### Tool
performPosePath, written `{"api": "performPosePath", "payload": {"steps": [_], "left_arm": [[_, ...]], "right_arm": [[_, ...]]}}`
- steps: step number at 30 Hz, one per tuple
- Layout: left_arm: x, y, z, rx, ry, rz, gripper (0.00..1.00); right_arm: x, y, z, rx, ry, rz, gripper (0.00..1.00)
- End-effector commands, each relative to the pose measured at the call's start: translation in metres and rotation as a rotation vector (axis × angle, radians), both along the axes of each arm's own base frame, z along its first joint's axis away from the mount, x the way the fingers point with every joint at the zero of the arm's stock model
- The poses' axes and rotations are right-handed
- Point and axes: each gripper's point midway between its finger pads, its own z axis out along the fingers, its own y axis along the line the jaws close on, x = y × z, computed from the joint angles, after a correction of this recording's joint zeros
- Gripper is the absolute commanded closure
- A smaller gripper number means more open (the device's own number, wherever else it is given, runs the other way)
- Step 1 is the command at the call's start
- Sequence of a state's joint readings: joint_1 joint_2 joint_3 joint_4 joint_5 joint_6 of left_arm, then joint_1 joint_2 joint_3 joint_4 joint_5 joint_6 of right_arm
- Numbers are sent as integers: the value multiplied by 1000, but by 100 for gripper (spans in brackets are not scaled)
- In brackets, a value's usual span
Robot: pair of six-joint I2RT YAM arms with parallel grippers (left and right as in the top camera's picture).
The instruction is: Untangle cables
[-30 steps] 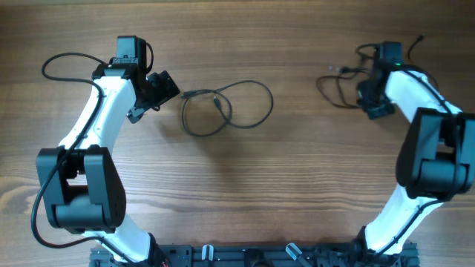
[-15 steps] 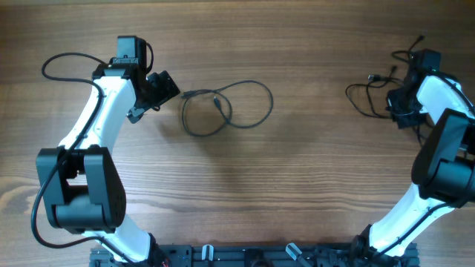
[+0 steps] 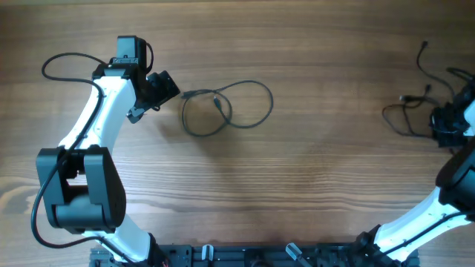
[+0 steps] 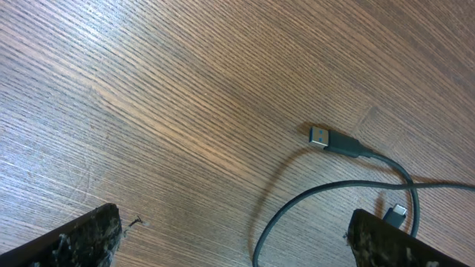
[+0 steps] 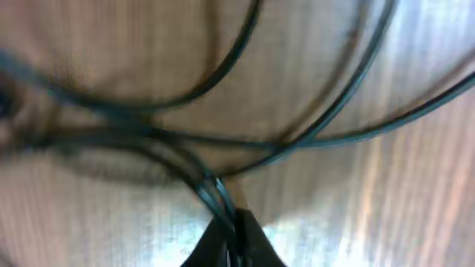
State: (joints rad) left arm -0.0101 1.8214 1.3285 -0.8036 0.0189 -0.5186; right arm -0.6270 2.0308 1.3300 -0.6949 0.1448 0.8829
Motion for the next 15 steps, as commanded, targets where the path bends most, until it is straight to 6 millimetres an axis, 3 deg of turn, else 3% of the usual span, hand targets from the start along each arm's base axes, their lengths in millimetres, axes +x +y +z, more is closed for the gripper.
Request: {"api": "performPosePath", "payload": {"steps": [1, 3, 9, 15], "left_arm": [[0, 3, -4, 13, 8, 19, 0], [0, 3, -4, 13, 8, 19, 0], [0, 3, -4, 13, 8, 19, 0], [0, 3, -4, 13, 8, 19, 0]], "right_arm": [[31, 45, -14, 184, -114, 201, 95], [52, 70, -11, 232, -177, 284, 95], [87, 135, -10, 201, -165, 475, 88], [114, 156, -7, 54, -167, 571, 94]]}}
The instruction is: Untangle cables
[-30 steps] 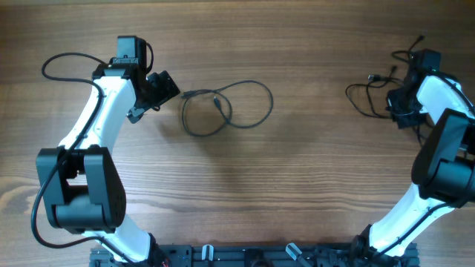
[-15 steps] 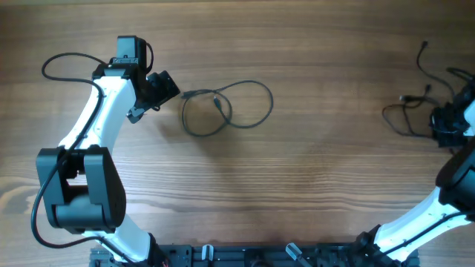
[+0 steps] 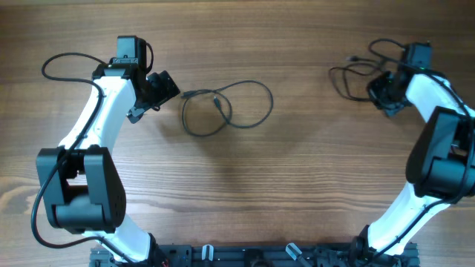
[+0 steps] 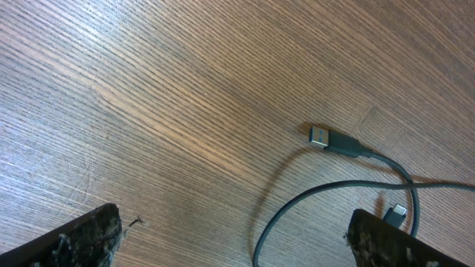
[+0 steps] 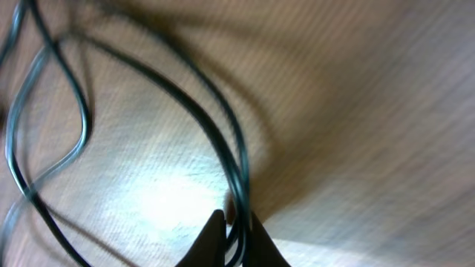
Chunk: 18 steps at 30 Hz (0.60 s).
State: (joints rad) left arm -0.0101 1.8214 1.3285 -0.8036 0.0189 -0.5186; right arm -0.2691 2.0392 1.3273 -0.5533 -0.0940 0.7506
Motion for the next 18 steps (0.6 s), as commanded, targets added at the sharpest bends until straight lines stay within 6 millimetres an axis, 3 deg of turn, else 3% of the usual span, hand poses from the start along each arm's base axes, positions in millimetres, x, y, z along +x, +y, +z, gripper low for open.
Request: {"api": "performPosePath", "payload": {"steps": [1, 6, 11, 12, 13, 15, 16, 18], "left_arm": [[0, 3, -4, 13, 8, 19, 0], [0, 3, -4, 13, 8, 19, 0], [0, 3, -4, 13, 8, 19, 0], [0, 3, -4, 13, 8, 19, 0], [0, 3, -4, 13, 8, 19, 0], [0, 3, -4, 13, 8, 19, 0], [0, 3, -4, 13, 8, 19, 0], [0, 3, -4, 13, 8, 19, 0]], "right_arm": [[11, 1, -7, -96, -21, 30, 94], [33, -4, 3, -119, -119, 25, 93], [34, -4, 3, -120, -120, 26, 86], [34, -4, 3, -120, -121, 26, 76], [34, -4, 3, -120, -121, 26, 59], [33, -4, 3, -120, -117, 30, 14], [33, -3, 2, -125, -115, 50, 0], [29, 1, 1, -115, -97, 83, 0]]}}
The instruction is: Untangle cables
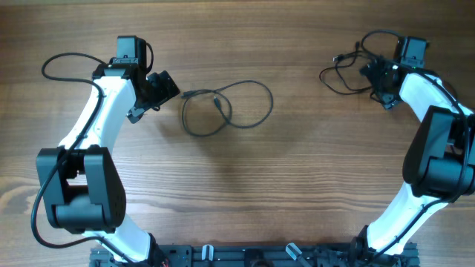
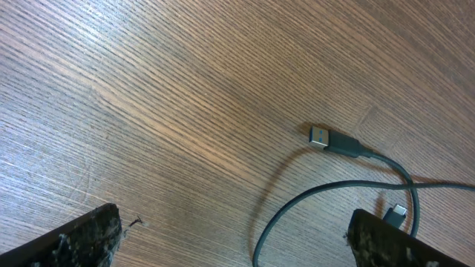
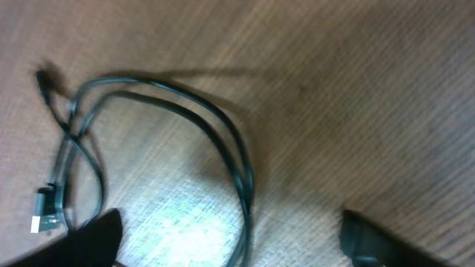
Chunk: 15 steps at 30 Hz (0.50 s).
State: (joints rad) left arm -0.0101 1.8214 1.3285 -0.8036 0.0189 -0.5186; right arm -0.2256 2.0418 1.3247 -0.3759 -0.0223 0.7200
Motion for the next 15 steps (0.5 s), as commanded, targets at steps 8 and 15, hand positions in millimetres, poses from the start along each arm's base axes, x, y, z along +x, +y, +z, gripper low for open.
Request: {"api": "performPosePath", "payload": {"steps": [8, 15], "left_arm": [[0, 3, -4, 13, 8, 19, 0], [0, 3, -4, 13, 8, 19, 0]], "right_arm": [[6, 4, 64, -69, 54, 223, 1], [-1, 73, 81, 158, 39, 445, 2]]}}
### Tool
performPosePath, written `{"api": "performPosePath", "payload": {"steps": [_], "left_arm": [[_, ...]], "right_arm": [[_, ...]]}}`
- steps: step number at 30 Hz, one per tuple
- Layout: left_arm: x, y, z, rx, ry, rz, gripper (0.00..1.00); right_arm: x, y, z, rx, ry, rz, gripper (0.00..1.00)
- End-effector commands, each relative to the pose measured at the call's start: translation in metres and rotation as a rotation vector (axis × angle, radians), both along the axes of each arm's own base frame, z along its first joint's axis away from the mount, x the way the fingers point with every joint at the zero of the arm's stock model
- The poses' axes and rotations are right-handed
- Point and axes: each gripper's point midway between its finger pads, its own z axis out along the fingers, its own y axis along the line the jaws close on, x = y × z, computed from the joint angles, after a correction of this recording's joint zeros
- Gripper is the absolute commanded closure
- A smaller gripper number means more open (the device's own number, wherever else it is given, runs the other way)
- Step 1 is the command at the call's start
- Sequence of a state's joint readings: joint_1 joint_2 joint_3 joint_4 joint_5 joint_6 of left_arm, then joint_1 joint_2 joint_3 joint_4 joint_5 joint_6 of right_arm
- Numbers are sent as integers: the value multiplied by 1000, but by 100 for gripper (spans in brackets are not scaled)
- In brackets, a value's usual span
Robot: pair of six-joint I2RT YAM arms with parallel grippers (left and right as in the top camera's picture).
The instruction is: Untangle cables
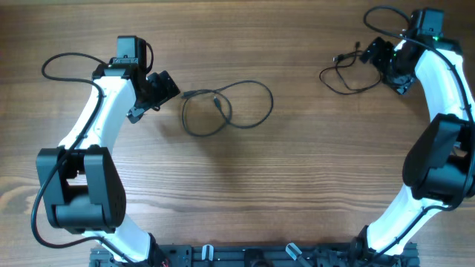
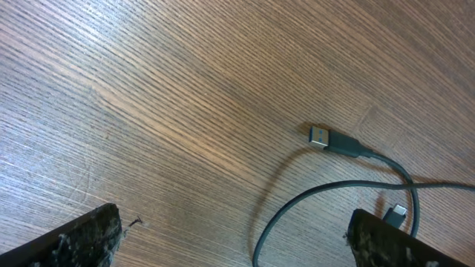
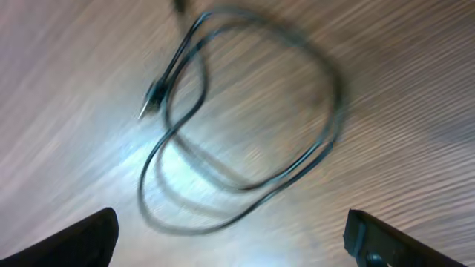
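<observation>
One dark cable [image 1: 252, 82] lies in a loose loop left of the table's middle. Its silver USB plug [image 2: 319, 136] and smaller plug [image 2: 398, 215] show in the left wrist view. My left gripper [image 1: 165, 90] stands open just left of that loop, its fingertips [image 2: 83, 237] low over the wood with nothing between them. A second thin dark cable [image 1: 345, 90] lies in overlapping loops at the far right. My right gripper [image 1: 386, 63] is open beside it. The right wrist view shows those loops [image 3: 340, 96] blurred ahead of the empty jaws.
The wooden table [image 1: 312, 185] spreads bare between the two cables. The left arm's own black lead [image 1: 56, 63] curls at the far left. The arms' bases [image 1: 252, 256] sit along the near edge.
My right gripper, still open, has drawn back to the right and farther from the front, away from the second cable. That cable lies where it was. The left arm and its cable have not moved.
My right gripper was shut on the second cable's bundle at the table's right edge. Then it held the bundle farther left and back. Then it was open with the cable lying on the wood, and now it stands off to the right. The left gripper stayed open throughout.
</observation>
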State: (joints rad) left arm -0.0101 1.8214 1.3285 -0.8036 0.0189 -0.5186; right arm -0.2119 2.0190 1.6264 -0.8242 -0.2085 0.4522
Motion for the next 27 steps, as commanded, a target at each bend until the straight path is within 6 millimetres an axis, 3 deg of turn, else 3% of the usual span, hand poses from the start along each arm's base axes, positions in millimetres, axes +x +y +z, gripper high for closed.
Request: {"api": "performPosePath", "payload": {"steps": [1, 3, 6, 7, 8, 11, 14, 17, 19, 22, 23, 24, 25, 27], "left_arm": [[0, 3, -4, 13, 8, 19, 0], [0, 3, -4, 13, 8, 19, 0], [0, 3, -4, 13, 8, 19, 0], [0, 3, -4, 13, 7, 19, 0], [1, 5, -3, 19, 2, 13, 0], [10, 29, 1, 177, -31, -54, 0], [21, 58, 12, 380, -65, -110, 0], [30, 56, 15, 369, -107, -98, 0], [43, 40, 17, 283, -167, -123, 0], [43, -4, 10, 42, -188, -214, 0], [40, -25, 7, -63, -187, -262, 7], [35, -36, 3, -123, -177, -285, 58], [30, -44, -2, -159, -163, -298, 96], [22, -50, -15, -169, -139, -312, 96]], "right_arm": [[-4, 44, 8, 87, -5, 140, 7], [-12, 60, 5, 84, 28, 183, 14], [-20, 90, 3, 90, 65, 245, 35], [-22, 100, 2, 93, 74, 259, 49], [-24, 112, 2, 93, 80, 285, 57], [-30, 149, 2, 91, 85, 368, 95], [-38, 183, 2, 90, 88, 448, 95], [-50, 225, 3, 86, 85, 547, 95], [-54, 242, 4, 85, 72, 583, 96], [-57, 260, 5, 90, 61, 605, 95], [-60, 265, 5, 89, 61, 620, 95], [-62, 269, 5, 89, 62, 628, 95], [-63, 271, 5, 89, 62, 633, 92], [-64, 273, 5, 90, 63, 637, 91]]}}
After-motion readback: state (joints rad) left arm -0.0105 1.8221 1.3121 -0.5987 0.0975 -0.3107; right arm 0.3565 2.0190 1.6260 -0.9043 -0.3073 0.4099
